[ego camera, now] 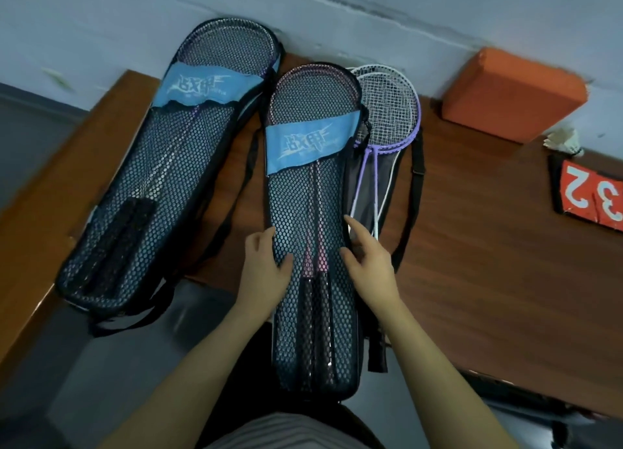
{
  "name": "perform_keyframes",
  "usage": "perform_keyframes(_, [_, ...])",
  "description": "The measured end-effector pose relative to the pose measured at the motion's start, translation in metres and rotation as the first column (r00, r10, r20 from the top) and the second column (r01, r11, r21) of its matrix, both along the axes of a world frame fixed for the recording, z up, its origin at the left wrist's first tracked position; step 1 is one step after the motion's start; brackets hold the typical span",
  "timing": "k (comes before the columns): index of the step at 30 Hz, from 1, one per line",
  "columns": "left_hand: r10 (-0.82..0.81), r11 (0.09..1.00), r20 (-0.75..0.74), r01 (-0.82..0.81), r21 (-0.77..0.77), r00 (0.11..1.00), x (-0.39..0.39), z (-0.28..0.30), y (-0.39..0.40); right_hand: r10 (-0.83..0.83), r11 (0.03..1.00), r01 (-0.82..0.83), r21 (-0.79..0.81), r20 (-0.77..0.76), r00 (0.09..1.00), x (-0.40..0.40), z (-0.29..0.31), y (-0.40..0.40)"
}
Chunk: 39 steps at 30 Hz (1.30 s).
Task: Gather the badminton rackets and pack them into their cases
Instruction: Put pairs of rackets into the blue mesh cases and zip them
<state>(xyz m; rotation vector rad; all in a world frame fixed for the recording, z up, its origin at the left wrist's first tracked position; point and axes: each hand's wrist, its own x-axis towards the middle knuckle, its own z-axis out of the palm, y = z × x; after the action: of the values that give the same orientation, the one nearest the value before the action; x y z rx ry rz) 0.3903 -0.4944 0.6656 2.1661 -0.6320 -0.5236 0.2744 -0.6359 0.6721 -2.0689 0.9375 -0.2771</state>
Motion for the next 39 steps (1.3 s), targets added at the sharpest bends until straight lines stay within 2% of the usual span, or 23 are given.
perform_keyframes(6, [-0.051,0.998,-0.017,0.051,0.038,0.999,0.022,-0.010,-0.024,-0.055,0.998,0.056,0.007,-0.008,0.998,0.030,-0.004,-0.012])
perform_keyframes(11, [0.043,0.998,0.067,-0.041,-0.040,0.997,0.027,-0.003,-0.033,0.002,1.000,-0.002,-0.022,-0.014,1.000,0.046,-0.001,-0.013])
perform_keyframes(15, [0.063,0.991,0.133,-0.047,-0.125,0.989,0.027,0.010,-0.032,-0.032,0.989,0.043,-0.142,0.083,0.996,0.042,0.016,-0.005])
perform_keyframes(20, [0.075,0.970,0.208,-0.023,-0.242,0.975,0.014,0.029,-0.020,-0.035,0.973,0.081,-0.216,0.208,0.978,0.030,0.035,0.013])
perform_keyframes(25, [0.100,0.930,0.351,0.038,-0.365,0.931,0.004,0.055,0.000,-0.023,0.952,0.118,-0.283,0.319,0.948,0.021,0.059,0.032])
perform_keyframes(31, [0.125,0.924,0.493,0.079,-0.373,0.861,0.020,0.102,0.029,0.074,0.915,0.109,-0.387,0.428,0.901,0.040,0.091,0.058])
perform_keyframes(34, [0.129,0.940,0.498,0.054,-0.336,0.858,0.044,0.120,0.040,0.081,0.910,0.128,-0.394,0.472,0.878,0.064,0.104,0.067])
perform_keyframes(39, [0.177,0.931,0.494,0.017,-0.363,0.851,0.087,0.128,0.051,0.066,0.911,0.153,-0.383,0.501,0.863,0.108,0.112,0.080])
